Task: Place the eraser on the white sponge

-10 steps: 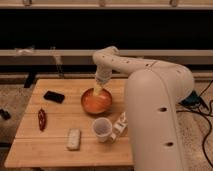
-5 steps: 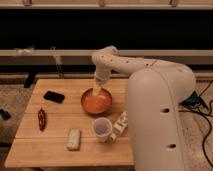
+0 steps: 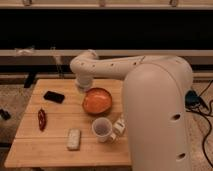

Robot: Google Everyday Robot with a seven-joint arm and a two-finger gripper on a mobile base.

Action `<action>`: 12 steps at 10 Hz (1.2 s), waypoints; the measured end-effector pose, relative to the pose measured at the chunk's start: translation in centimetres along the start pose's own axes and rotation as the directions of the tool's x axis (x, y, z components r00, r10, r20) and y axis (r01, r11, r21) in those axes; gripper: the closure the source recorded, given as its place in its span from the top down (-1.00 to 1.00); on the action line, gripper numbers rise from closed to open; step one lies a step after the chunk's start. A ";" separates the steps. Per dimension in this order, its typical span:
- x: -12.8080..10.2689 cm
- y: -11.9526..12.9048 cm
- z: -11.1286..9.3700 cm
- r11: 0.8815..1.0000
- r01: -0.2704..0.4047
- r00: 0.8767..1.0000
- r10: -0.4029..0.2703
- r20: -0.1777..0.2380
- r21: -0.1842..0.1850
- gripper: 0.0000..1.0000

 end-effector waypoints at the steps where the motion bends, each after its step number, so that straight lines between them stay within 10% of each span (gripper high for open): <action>1: -2.6 1.5 0.0 0.999 0.050 0.999 -0.050 0.001 0.005 0.60; 8: -17.4 3.1 2.3 0.964 0.258 0.966 -0.258 -0.016 0.054 0.60; 12: -19.6 0.4 7.0 0.964 0.263 0.964 -0.261 -0.050 0.032 0.60</action>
